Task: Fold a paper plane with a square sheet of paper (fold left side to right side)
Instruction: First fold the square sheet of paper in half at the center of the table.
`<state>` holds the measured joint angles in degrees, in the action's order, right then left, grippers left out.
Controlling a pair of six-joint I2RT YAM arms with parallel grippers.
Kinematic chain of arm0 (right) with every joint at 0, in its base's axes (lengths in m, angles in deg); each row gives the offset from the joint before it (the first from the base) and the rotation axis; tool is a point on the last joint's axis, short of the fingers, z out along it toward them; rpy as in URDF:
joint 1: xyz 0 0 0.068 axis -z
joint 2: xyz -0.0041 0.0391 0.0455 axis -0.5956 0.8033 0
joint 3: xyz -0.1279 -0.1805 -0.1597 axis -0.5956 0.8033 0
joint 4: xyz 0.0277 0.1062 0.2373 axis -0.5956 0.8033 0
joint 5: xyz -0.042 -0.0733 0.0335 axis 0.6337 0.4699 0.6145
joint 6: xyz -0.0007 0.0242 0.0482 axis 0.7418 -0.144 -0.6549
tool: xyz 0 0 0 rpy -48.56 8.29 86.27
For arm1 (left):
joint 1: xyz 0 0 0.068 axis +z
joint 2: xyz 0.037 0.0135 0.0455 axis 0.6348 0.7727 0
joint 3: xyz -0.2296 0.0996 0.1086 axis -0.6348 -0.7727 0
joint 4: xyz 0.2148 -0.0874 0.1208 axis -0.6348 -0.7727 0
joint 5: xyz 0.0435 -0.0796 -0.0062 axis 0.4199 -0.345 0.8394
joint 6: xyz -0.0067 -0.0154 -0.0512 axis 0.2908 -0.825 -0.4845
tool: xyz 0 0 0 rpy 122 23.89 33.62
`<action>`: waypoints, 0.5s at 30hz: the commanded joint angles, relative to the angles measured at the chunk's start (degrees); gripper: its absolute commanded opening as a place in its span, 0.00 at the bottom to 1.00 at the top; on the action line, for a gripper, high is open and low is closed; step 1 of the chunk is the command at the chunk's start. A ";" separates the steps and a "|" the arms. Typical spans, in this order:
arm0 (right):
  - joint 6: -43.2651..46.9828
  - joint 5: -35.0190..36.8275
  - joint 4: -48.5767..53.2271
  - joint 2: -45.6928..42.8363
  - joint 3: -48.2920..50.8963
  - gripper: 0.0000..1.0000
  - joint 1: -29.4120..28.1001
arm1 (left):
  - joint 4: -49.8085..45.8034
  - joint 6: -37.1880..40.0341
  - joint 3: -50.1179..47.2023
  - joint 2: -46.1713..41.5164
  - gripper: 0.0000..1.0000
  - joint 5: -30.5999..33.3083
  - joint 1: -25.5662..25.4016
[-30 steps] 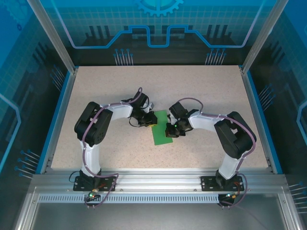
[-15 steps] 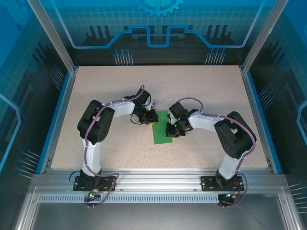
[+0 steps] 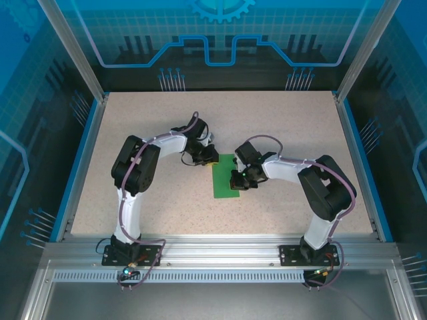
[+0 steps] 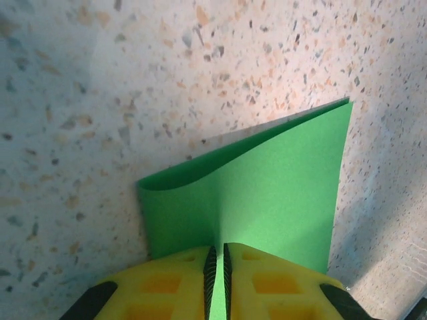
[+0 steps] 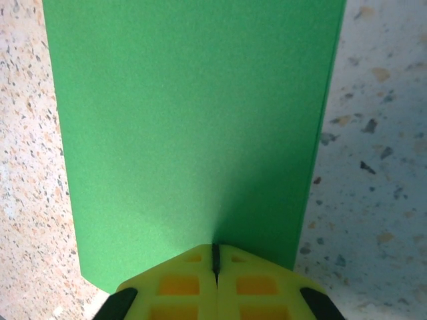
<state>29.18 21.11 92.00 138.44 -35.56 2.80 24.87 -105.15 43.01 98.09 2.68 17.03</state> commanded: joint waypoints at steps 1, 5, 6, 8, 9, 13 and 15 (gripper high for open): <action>-1.27 2.10 6.98 1.58 2.66 0.03 -0.96 | -0.18 2.03 2.72 3.23 0.16 6.36 3.42; -2.31 1.78 6.30 1.43 3.19 0.03 -1.48 | -0.56 1.88 5.05 4.86 0.16 6.33 4.41; -2.48 1.79 6.21 1.48 3.25 0.03 -1.53 | -0.70 1.87 5.56 5.18 0.16 6.17 4.64; -2.79 1.93 6.04 1.60 3.26 0.03 -1.83 | -1.16 1.77 6.98 5.88 0.16 6.06 4.88; -2.95 1.88 6.03 1.60 3.29 0.03 -1.90 | -1.44 1.85 7.52 6.21 0.16 6.12 4.96; -3.58 1.77 5.64 1.60 3.32 0.03 -2.25 | -1.95 1.96 8.77 6.95 0.16 6.38 5.40; -4.07 1.58 5.20 1.44 3.52 0.03 -2.32 | -2.02 1.86 9.12 7.06 0.17 6.32 5.71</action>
<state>26.41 21.89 90.14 138.35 -35.08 2.18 22.42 -105.15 50.57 102.62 2.87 19.68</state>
